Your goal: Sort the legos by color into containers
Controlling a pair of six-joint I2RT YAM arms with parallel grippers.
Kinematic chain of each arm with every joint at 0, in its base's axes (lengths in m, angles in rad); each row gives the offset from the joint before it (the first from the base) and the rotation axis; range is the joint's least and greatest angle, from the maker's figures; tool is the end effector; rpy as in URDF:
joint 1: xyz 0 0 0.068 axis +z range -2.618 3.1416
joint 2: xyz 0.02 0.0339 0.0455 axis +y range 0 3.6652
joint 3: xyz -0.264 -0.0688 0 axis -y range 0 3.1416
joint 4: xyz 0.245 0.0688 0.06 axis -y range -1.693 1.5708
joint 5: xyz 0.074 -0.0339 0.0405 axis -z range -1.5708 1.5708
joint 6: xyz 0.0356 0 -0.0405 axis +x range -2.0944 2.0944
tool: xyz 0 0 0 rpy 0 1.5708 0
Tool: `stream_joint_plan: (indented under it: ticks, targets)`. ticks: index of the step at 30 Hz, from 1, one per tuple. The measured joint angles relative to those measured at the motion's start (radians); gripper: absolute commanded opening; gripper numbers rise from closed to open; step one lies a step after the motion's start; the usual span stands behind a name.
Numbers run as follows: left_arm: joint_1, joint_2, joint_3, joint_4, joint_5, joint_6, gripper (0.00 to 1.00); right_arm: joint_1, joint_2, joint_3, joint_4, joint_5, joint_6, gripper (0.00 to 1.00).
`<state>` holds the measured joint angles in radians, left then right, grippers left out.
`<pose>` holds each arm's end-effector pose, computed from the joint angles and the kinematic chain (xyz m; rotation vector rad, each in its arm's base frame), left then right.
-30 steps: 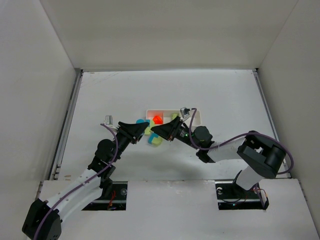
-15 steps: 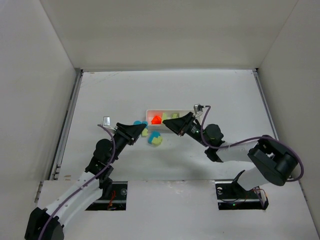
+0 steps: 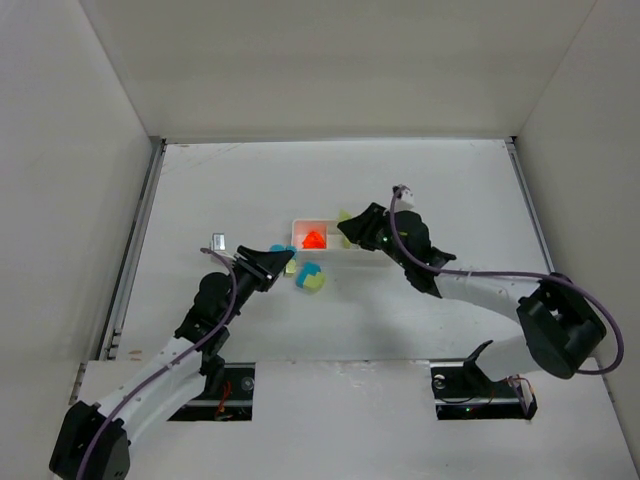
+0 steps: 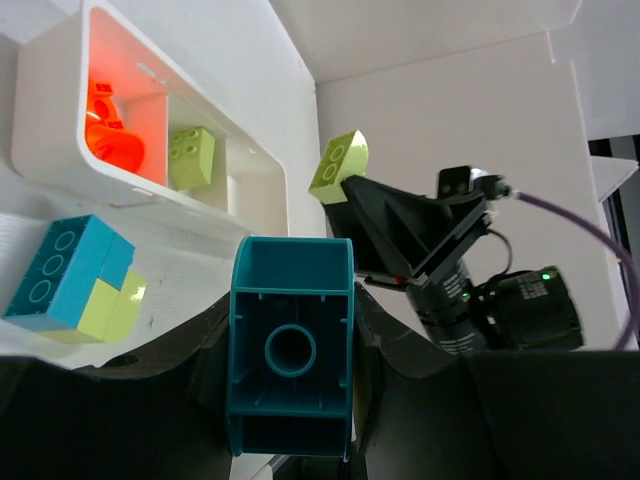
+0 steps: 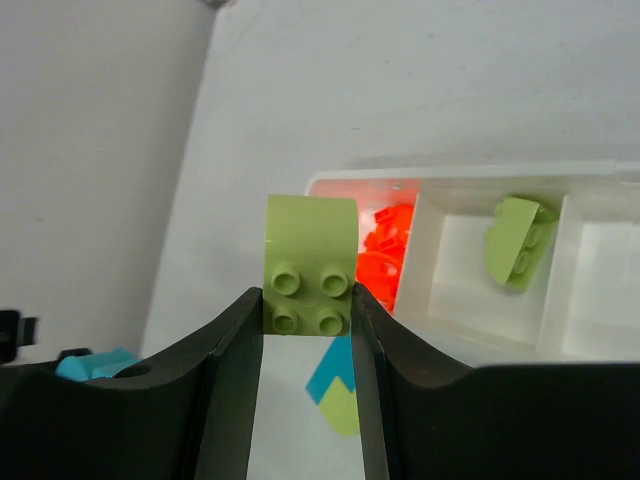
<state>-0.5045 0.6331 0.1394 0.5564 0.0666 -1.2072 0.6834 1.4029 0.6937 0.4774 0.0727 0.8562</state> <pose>0.1395 -0.0797 0.2133 -0.5235 1.6016 -1.3907 0.2400 0.1921 0.2346 0.2212 1.9125 1.0098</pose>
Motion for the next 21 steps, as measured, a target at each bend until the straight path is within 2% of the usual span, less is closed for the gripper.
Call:
stream_joint_plan:
  ticks: [5, 12, 16, 21]
  targets:
    - [-0.001, 0.034, 0.001, 0.011, -0.005, -0.001, 0.12, 0.039, 0.063, 0.109, -0.141, 0.097, -0.126, 0.33]
    - [-0.006, 0.049, 0.001, 0.043, -0.009, -0.002, 0.13, 0.045, 0.165, 0.142, -0.242, 0.138, -0.181, 0.37]
    - [-0.007, 0.053, 0.001, 0.050, -0.011, -0.005, 0.13, 0.050, 0.177, 0.152, -0.261, 0.142, -0.187, 0.56]
    - [-0.007, 0.059, 0.001, 0.060, -0.012, -0.008, 0.13, 0.053, 0.162, 0.157, -0.256, 0.142, -0.190, 0.64]
